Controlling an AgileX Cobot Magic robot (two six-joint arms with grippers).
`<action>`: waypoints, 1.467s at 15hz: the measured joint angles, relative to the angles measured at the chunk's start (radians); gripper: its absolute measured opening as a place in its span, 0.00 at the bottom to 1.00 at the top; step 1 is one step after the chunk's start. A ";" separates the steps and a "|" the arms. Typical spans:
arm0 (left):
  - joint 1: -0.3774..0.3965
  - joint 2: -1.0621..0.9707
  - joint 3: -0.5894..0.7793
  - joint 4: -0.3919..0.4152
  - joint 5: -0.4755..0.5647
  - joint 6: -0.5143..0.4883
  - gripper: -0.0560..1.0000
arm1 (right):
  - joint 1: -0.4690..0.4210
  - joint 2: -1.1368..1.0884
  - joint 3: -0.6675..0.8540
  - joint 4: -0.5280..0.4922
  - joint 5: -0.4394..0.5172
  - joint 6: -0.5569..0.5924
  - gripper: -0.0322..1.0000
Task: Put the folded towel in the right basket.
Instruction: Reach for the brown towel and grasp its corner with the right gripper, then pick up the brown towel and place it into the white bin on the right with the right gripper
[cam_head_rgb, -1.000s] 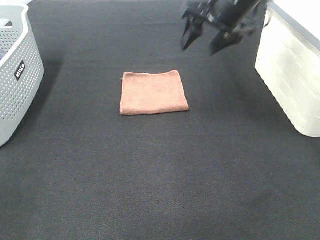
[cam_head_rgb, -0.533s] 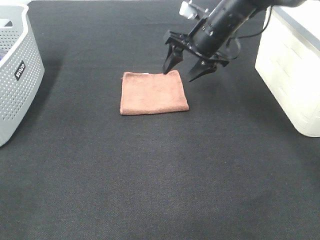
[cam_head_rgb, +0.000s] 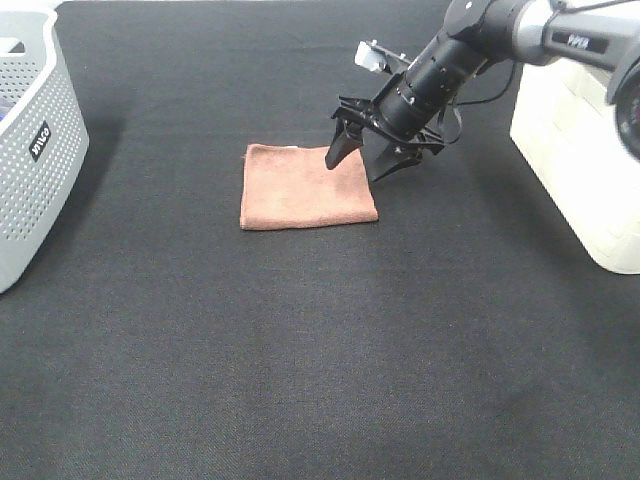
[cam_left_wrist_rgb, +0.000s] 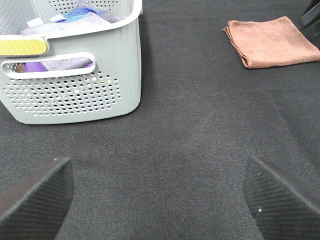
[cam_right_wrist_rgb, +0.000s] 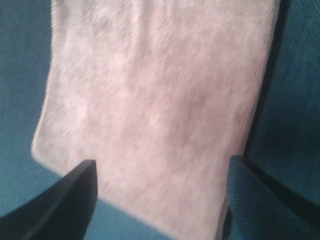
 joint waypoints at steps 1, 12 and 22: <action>0.000 0.000 0.000 0.000 0.000 0.000 0.88 | -0.008 0.028 -0.027 0.006 0.000 -0.001 0.69; 0.000 0.000 0.000 0.000 0.000 0.000 0.88 | -0.027 0.101 -0.051 0.103 0.014 -0.074 0.60; 0.000 0.000 0.000 0.000 0.000 0.000 0.88 | -0.018 0.075 -0.120 0.102 0.063 -0.081 0.03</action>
